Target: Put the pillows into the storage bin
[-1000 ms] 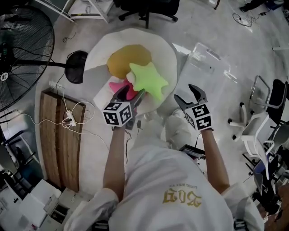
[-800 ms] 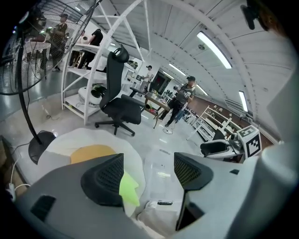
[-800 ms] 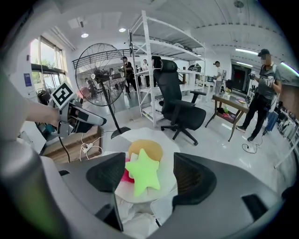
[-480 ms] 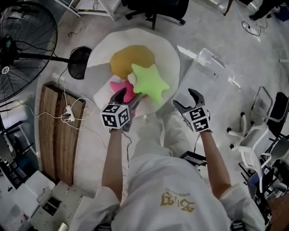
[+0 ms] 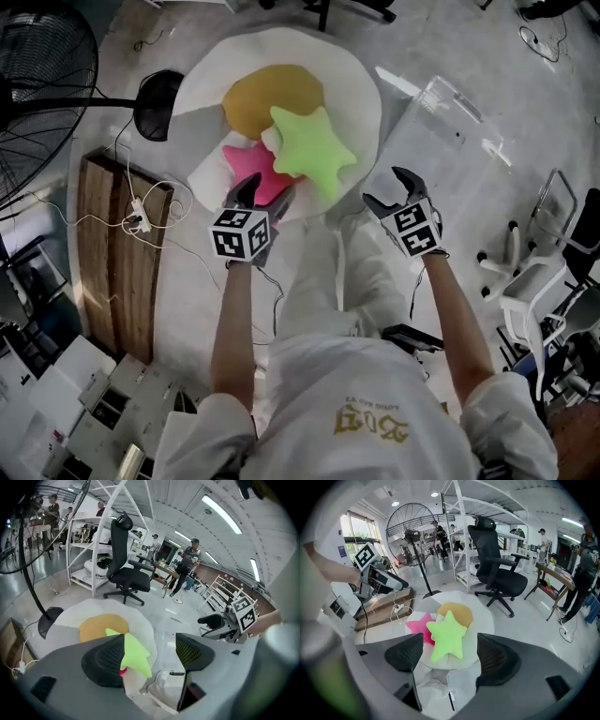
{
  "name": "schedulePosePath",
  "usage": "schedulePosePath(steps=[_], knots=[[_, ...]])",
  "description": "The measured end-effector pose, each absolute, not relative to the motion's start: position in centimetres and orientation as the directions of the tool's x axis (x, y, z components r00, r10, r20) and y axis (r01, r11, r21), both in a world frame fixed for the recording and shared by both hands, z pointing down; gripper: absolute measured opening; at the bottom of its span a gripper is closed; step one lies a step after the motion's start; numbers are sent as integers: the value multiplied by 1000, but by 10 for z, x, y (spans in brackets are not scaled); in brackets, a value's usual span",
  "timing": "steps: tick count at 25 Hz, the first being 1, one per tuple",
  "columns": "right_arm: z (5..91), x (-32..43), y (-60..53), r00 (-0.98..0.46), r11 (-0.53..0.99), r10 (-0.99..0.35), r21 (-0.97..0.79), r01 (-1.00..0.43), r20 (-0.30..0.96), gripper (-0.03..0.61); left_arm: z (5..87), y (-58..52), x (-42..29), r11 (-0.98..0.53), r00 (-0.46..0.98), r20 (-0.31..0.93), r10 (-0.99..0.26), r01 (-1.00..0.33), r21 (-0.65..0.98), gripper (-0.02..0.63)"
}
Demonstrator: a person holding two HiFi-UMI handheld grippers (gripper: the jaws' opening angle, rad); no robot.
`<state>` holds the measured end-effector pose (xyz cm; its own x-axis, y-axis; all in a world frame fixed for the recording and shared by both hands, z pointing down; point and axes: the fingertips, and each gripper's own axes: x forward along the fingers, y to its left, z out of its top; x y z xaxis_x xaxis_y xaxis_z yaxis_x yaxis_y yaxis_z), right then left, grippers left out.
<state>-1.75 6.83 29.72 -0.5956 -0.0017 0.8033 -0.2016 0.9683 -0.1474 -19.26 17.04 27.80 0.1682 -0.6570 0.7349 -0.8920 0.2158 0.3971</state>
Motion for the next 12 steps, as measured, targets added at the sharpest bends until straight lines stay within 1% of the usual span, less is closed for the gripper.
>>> schedulePosePath(steps=[12], knots=[[410, -20, 52, -518, 988, 77, -134, -73, 852, 353, 373, 171, -194, 214, 194, 794, -576, -902, 376, 362]])
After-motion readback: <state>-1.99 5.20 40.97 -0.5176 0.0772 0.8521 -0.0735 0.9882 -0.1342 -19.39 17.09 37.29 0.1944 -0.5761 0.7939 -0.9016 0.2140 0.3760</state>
